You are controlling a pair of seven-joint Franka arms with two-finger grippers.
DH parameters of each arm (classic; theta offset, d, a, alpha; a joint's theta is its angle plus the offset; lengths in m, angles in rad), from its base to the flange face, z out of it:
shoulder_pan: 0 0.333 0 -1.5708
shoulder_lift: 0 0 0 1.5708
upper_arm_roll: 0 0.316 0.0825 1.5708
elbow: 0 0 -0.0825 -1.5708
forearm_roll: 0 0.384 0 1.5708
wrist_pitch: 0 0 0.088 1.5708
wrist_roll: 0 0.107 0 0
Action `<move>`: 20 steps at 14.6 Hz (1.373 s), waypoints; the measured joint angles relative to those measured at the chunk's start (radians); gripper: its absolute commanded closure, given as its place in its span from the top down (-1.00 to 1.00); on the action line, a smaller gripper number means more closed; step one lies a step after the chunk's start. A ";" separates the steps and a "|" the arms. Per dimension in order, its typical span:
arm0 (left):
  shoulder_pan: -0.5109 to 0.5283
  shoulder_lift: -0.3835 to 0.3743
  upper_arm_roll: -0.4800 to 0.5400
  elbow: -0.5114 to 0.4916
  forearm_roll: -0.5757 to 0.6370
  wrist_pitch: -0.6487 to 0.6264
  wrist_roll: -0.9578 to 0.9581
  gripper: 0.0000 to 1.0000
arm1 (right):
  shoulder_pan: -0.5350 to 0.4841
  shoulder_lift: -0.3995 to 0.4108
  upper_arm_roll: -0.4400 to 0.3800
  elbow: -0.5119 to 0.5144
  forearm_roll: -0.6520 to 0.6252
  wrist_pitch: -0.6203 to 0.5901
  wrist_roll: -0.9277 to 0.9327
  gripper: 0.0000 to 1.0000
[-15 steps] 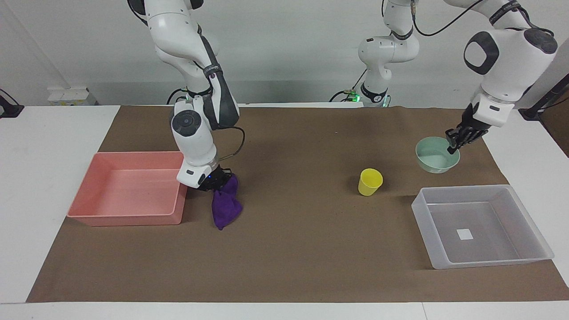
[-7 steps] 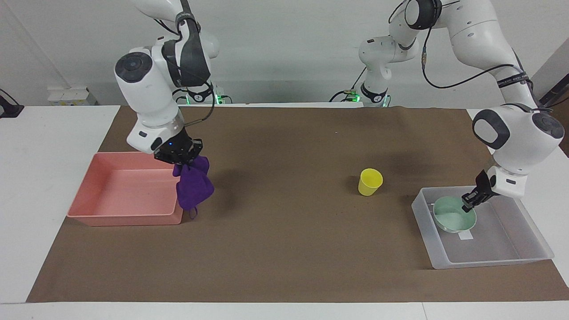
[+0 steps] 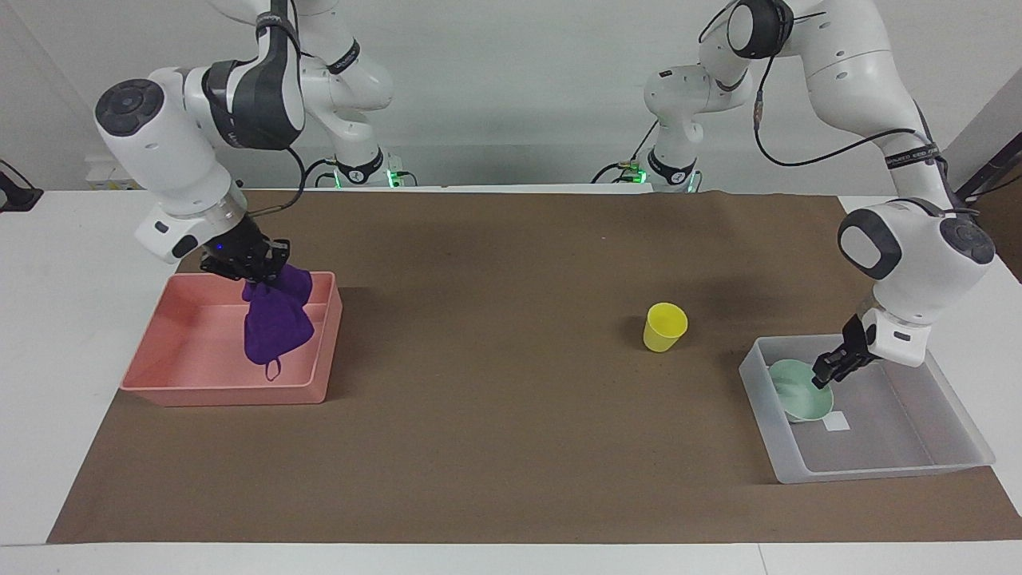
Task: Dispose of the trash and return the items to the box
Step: 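Place the green bowl in the clear bin while the right gripper drops the cloth, then grasp the yellow cup with the left gripper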
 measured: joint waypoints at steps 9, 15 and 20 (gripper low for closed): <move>-0.314 -0.227 -0.014 -0.265 0.001 -0.101 -0.203 0.90 | -0.018 0.047 0.004 -0.158 0.000 0.193 -0.004 0.71; -0.377 -0.284 -0.015 -0.487 0.001 0.089 -0.293 -0.99 | -0.008 0.032 0.019 -0.110 0.001 0.135 -0.004 0.98; -0.374 -0.293 -0.005 -0.493 0.001 0.097 -0.299 -0.99 | 0.046 0.009 0.028 0.051 0.002 -0.099 0.004 0.98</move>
